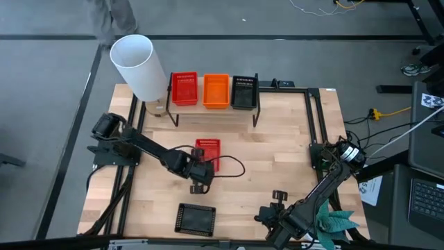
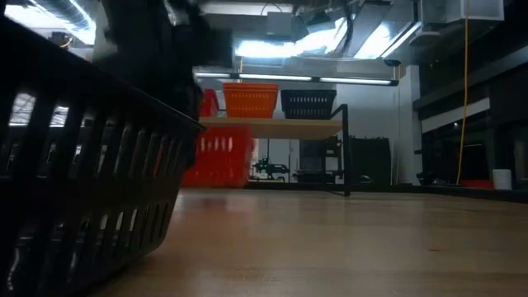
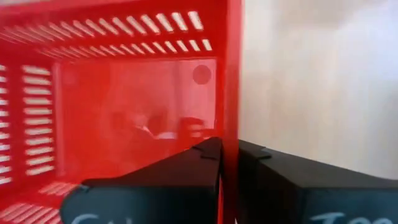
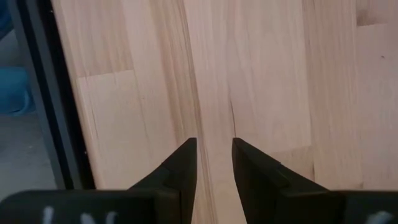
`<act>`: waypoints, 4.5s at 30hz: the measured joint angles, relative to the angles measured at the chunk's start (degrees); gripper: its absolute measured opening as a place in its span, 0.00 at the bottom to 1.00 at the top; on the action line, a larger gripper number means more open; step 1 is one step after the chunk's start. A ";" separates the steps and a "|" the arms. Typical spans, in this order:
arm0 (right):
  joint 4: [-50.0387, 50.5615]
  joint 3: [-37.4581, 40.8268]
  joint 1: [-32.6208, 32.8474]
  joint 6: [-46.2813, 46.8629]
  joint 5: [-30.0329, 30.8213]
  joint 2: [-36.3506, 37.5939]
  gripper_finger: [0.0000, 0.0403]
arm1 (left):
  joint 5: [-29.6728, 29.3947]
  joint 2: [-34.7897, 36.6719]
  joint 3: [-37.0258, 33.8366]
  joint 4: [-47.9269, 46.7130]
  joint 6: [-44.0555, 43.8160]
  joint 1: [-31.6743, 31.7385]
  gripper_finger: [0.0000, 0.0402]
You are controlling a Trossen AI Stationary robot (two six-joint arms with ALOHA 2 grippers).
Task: Stack baskets on shelf by color
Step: Stack the red bin on the red bin on the shelf, then stack the black bin on the black bin on the shelf
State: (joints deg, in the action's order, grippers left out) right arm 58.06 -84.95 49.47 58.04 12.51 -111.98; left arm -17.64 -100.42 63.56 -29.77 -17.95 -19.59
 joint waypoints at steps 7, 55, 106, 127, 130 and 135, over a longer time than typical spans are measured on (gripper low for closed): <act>0.07 -0.02 0.00 -0.20 0.00 0.00 0.25 | -7.08 9.03 9.70 -16.20 -0.95 -4.21 0.00; -0.16 -0.01 -0.11 -1.31 -0.04 0.00 0.25 | 17.22 12.66 31.20 -43.62 45.09 54.99 0.00; -3.50 -0.02 -0.13 0.68 -0.02 0.00 0.25 | 15.87 18.91 31.15 -58.47 26.79 41.17 0.17; -6.08 -0.02 -0.24 3.08 5.06 -0.04 0.25 | 16.93 50.75 12.50 -45.41 11.76 25.21 0.17; -6.14 -0.02 -0.22 3.23 5.14 -0.04 0.25 | 16.94 56.63 6.62 -39.20 10.25 24.08 0.17; -7.89 -0.01 -0.22 3.21 5.13 -0.04 0.25 | 16.96 66.88 -3.30 -28.29 6.92 22.80 0.17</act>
State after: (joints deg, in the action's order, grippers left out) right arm 50.17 -84.96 49.25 61.25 17.64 -112.03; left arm -0.69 -33.55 60.26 -58.05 -11.03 3.21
